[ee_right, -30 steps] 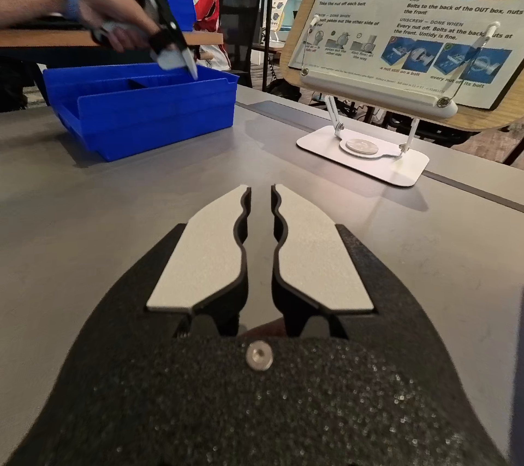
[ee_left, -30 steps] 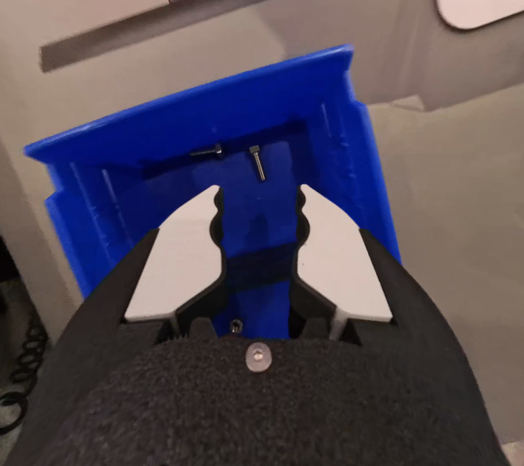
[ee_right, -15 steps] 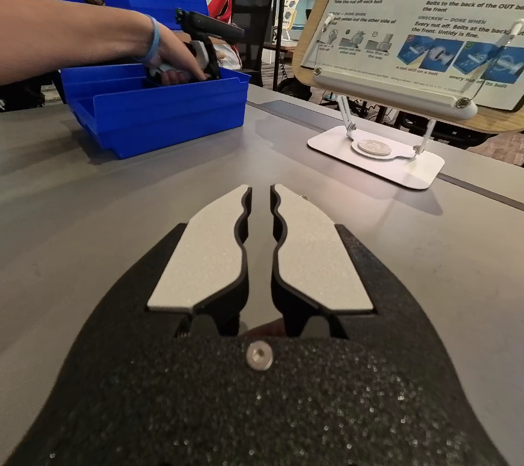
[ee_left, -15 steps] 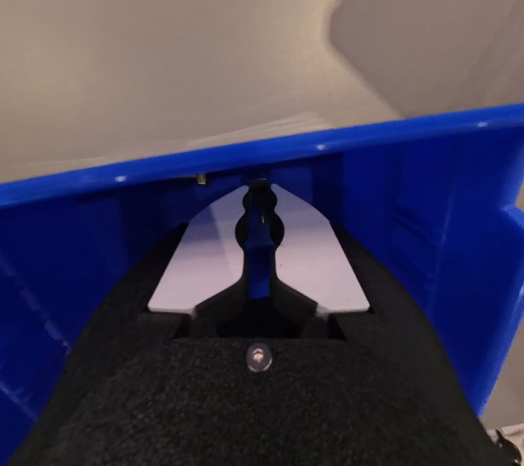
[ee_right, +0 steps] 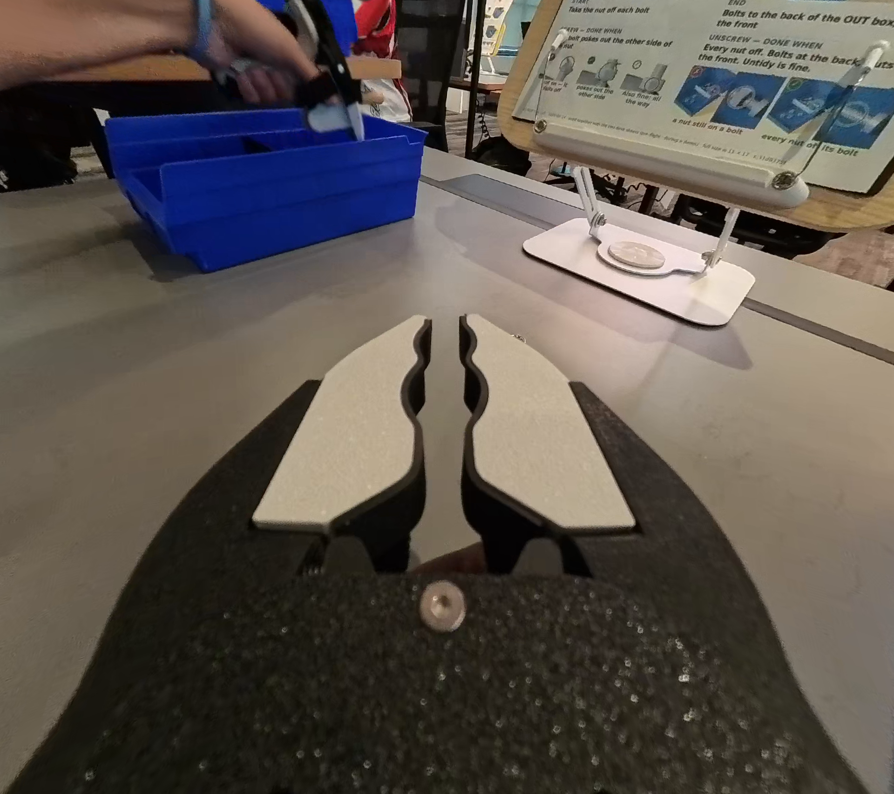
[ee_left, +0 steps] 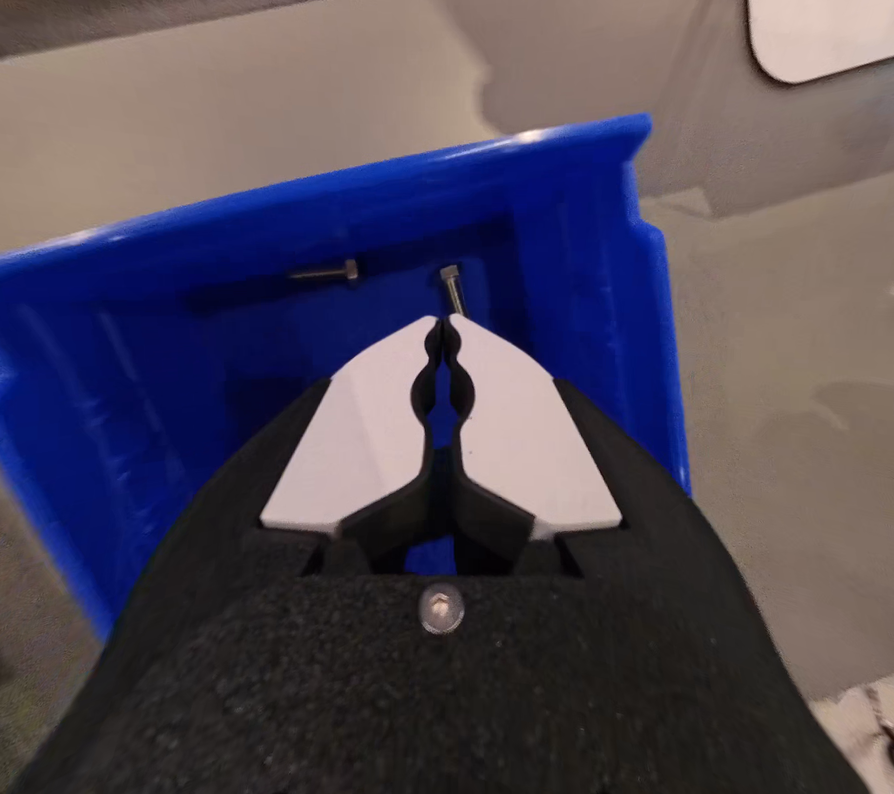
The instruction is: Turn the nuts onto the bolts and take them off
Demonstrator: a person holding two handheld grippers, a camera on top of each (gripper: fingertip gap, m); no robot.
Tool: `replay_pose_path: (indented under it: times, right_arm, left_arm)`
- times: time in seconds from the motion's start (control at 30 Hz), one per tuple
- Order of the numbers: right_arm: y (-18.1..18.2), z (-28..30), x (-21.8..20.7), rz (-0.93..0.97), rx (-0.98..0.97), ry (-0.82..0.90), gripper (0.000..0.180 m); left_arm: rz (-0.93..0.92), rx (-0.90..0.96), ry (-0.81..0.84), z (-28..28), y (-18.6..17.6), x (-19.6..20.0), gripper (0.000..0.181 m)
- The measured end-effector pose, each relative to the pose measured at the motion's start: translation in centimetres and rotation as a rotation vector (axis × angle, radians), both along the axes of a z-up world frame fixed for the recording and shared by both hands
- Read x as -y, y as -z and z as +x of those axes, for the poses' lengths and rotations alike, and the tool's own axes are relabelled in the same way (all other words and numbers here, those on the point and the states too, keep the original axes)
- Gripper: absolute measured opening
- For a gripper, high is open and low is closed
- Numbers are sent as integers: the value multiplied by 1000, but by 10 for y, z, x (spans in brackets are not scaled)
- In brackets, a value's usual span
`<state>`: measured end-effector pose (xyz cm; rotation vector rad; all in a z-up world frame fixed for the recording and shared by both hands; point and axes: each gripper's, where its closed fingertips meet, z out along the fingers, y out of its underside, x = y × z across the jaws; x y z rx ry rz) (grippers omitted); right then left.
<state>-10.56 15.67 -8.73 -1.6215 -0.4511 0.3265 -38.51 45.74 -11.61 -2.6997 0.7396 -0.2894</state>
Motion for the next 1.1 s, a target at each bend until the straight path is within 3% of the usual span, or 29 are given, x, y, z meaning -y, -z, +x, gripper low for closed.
replay_pose_path:
  times: [0.23,0.43,0.47,0.53,0.6,0.83,0.9,0.97,1.1]
  right_arm:
    - [2,-2,0,6,26,2,10]
    - [2,-1,0,1,23,4,10]
    - [2,-1,0,1,24,2,10]
    - [3,-2,0,0,30,1,10]
    - [3,-2,0,1,35,2,10]
    - [2,0,-1,-11,2,-8,10]
    - [2,-2,0,-11,5,-15,10]
    - [3,-4,1,-10,16,-19,10]
    - [4,-6,1,-10,25,-26,10]
  left_arm:
    - [103,55,22,-2,-57,14,0]
    - [125,100,1,12,-66,16,0]
    - [110,109,-15,16,-61,15,2]
    - [35,81,-56,20,-34,11,34]
    - [-39,-2,-93,17,-1,6,50]
    - [-152,-79,-185,16,63,-9,47]
    - [-168,-107,-192,14,71,-10,42]
    - [-162,-142,-177,14,73,-11,18]
    - [-160,-194,-121,12,72,-7,18]
